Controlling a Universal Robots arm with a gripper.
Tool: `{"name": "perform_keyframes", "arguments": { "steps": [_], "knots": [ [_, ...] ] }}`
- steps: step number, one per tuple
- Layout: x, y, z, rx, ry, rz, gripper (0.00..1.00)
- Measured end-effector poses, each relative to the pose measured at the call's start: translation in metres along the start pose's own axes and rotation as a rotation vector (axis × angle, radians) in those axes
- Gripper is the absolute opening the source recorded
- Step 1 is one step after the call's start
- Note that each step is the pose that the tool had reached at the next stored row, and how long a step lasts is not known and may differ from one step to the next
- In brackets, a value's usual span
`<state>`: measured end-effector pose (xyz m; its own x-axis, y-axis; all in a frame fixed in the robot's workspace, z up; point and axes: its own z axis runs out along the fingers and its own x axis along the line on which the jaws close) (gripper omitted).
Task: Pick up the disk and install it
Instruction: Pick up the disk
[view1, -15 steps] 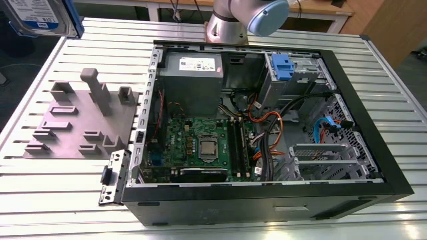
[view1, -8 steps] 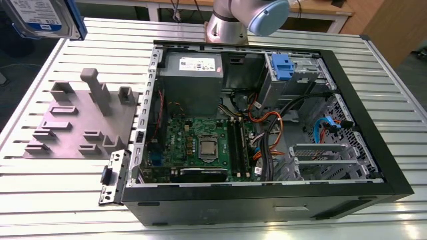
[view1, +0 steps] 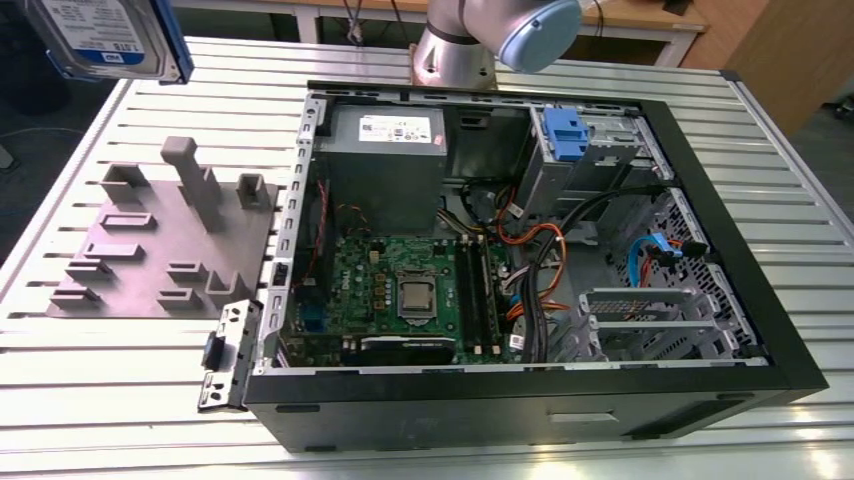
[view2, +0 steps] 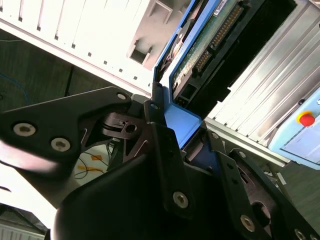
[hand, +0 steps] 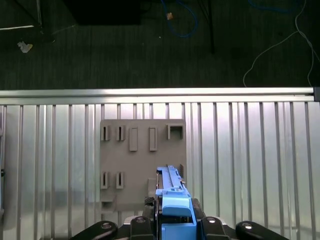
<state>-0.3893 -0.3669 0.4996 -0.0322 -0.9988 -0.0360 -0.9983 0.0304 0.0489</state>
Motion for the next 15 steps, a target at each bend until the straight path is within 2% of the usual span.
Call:
{"name": "perform_keyframes", "arguments": {
  "steps": [15],
  "knots": [
    [-0.0001,-0.0025,-0.0002,-0.0001,0.0,0.0,0.36]
  ]
}}
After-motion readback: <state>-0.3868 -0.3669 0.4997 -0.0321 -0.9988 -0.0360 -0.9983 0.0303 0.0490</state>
